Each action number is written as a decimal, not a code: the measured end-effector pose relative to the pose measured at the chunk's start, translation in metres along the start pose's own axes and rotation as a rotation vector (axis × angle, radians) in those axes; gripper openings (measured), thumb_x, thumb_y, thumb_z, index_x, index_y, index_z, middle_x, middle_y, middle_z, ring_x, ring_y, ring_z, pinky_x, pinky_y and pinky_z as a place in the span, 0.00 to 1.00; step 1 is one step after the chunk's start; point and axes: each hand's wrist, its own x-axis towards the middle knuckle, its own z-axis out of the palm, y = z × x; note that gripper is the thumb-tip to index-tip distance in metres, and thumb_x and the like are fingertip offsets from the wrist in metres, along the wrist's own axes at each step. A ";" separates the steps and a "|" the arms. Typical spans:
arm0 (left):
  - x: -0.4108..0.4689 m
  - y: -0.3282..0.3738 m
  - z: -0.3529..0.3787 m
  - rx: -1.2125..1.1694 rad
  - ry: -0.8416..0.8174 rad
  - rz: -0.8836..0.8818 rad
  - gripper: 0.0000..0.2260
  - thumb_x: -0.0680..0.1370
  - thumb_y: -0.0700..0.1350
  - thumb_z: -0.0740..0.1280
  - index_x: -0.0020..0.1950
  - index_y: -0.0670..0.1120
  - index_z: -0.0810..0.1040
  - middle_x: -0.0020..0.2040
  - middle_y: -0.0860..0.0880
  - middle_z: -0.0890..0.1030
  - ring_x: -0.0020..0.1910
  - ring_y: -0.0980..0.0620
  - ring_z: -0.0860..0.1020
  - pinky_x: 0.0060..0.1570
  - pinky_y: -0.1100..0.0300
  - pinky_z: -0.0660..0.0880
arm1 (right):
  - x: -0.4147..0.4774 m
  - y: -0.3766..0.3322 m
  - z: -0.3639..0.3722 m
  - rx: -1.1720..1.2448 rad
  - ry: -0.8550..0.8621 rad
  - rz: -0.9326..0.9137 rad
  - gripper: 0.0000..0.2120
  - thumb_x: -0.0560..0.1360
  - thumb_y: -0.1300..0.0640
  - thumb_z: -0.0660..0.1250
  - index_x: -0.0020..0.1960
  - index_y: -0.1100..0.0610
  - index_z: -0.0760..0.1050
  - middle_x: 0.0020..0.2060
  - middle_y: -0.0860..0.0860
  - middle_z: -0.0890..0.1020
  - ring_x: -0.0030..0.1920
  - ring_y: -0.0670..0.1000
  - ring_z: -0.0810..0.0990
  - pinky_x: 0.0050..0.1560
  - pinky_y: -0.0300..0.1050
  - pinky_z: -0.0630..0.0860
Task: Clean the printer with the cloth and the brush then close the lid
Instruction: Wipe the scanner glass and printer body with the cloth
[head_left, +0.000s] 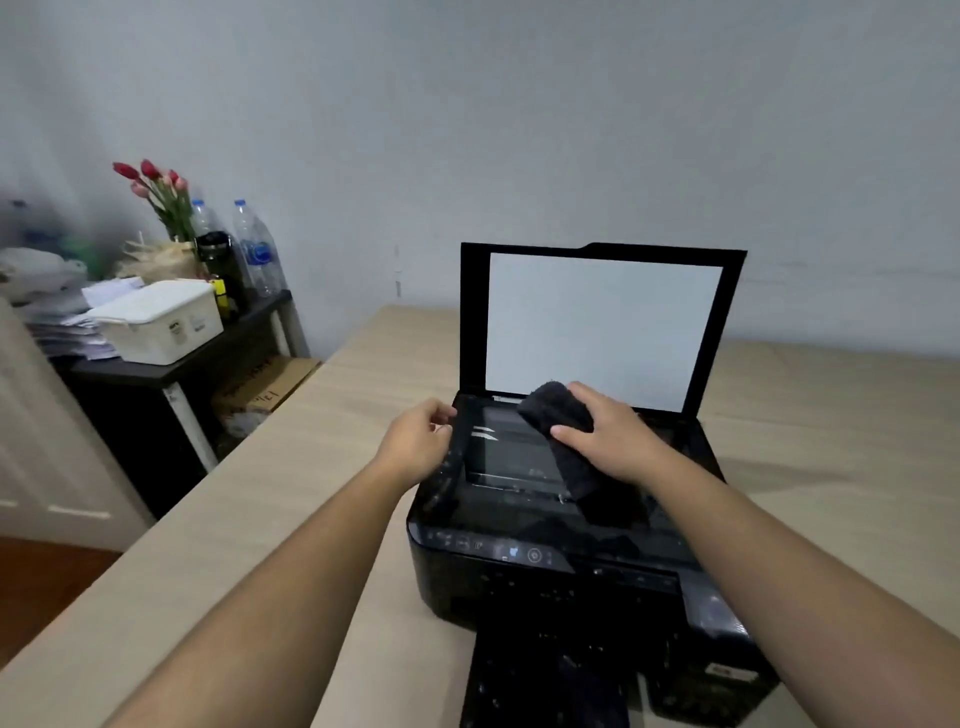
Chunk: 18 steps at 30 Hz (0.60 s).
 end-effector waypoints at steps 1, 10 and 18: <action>-0.003 -0.011 0.004 0.033 -0.001 -0.027 0.10 0.79 0.43 0.62 0.59 0.45 0.77 0.59 0.46 0.80 0.57 0.48 0.77 0.57 0.59 0.71 | 0.002 0.009 0.009 -0.092 -0.050 0.011 0.21 0.75 0.53 0.66 0.66 0.53 0.67 0.58 0.48 0.77 0.58 0.50 0.74 0.55 0.41 0.68; 0.006 -0.058 0.018 0.091 -0.153 0.024 0.19 0.82 0.47 0.57 0.72 0.43 0.65 0.72 0.46 0.69 0.71 0.49 0.66 0.66 0.59 0.62 | 0.010 0.044 0.076 -0.347 -0.165 0.037 0.24 0.79 0.48 0.57 0.74 0.46 0.56 0.74 0.47 0.61 0.74 0.51 0.58 0.72 0.49 0.60; 0.029 -0.077 0.024 -0.087 -0.308 0.003 0.23 0.83 0.50 0.53 0.77 0.47 0.57 0.77 0.51 0.60 0.75 0.54 0.58 0.74 0.60 0.53 | -0.018 0.056 0.074 -0.486 -0.277 -0.226 0.26 0.80 0.50 0.56 0.75 0.44 0.50 0.75 0.43 0.53 0.75 0.44 0.51 0.73 0.42 0.50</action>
